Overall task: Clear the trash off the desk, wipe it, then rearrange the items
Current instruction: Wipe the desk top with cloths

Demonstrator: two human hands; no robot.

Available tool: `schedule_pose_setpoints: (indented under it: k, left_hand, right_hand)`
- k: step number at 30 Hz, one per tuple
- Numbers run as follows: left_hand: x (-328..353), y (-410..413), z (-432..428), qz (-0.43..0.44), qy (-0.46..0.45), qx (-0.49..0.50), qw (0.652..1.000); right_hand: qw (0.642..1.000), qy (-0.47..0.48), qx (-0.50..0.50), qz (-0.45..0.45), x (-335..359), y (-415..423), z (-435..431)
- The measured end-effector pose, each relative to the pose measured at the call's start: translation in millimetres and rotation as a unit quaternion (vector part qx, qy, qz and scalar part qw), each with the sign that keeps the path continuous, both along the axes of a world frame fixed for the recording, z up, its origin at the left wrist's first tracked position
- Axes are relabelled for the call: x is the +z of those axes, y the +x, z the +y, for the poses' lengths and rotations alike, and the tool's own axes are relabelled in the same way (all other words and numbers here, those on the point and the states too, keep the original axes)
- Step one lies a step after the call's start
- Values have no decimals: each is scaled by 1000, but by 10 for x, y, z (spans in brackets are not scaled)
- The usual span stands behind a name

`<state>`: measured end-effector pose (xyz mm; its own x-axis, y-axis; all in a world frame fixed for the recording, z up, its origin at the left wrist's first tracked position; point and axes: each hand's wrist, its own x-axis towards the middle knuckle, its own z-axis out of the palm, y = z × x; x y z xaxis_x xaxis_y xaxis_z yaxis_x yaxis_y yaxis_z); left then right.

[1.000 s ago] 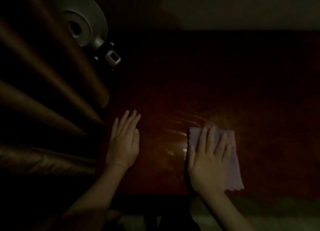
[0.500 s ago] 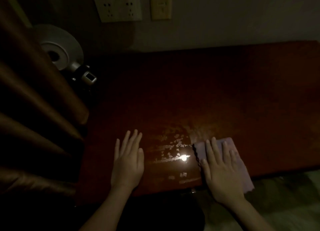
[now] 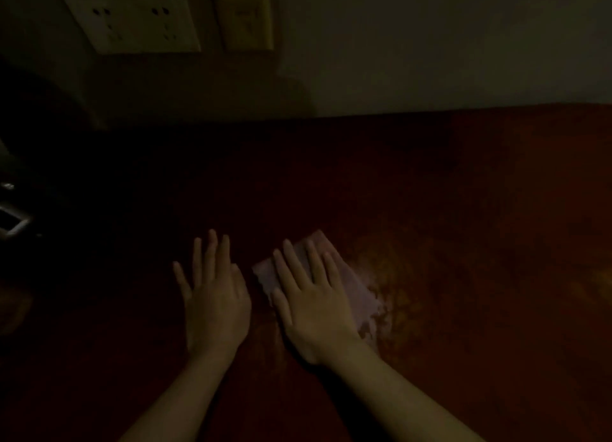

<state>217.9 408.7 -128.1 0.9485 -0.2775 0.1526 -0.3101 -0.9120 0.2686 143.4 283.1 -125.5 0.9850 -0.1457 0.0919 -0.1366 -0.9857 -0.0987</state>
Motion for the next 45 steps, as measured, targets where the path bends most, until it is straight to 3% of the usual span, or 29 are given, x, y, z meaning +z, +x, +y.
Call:
schedule_pose_setpoints:
  k: [4, 7, 9, 12, 15, 17, 20, 23, 28, 32, 36, 40, 45]
  left_hand:
    - [-1, 295, -359, -8, 3, 10, 1000]
    - [14, 388, -438, 4, 8, 15, 1000]
    - [34, 389, -446, 15, 3, 18, 1000]
    - [64, 383, -459, 27, -1, 14, 1000]
    - [51, 394, -484, 26, -16, 8, 1000]
    - [44, 395, -484, 14, -33, 7, 999]
    - [39, 346, -455, 2, -51, 6, 999]
    - [42, 181, -378, 1, -43, -7, 999]
    - [62, -409, -98, 17, -37, -58, 997]
    - [68, -778, 23, 11, -39, -83, 996]
    - [51, -1074, 140, 14, -41, -96, 994]
    - [50, -1127, 152, 14, -28, -105, 994]
    - [65, -1142, 55, 16, -13, -134, 991]
  right_hand:
    - [999, 36, 28, 4, -13, 583, -376]
    - [1000, -2, 18, 6, -29, 577, -838]
    - [999, -31, -32, 10, -23, 344, -1302]
    - [986, 4, -165, 35, 108, -131, -1835]
    - [956, 36, -286, 59, 90, -235, -1607]
    - [964, 34, -263, 23, 57, -173, -1110]
    - [988, 60, -142, 10, 3, -265, -277]
    - [996, 44, -72, 15, 8, -546, -45]
    - [982, -3, -185, 29, -44, -1346, -540]
    - [938, 72, -339, 14, -26, -1498, -324]
    - [967, 63, -246, 7, -27, -1599, 530]
    - [987, 41, -155, 8, -32, -1879, 532]
    - [968, 11, -251, 21, -22, -2341, -429]
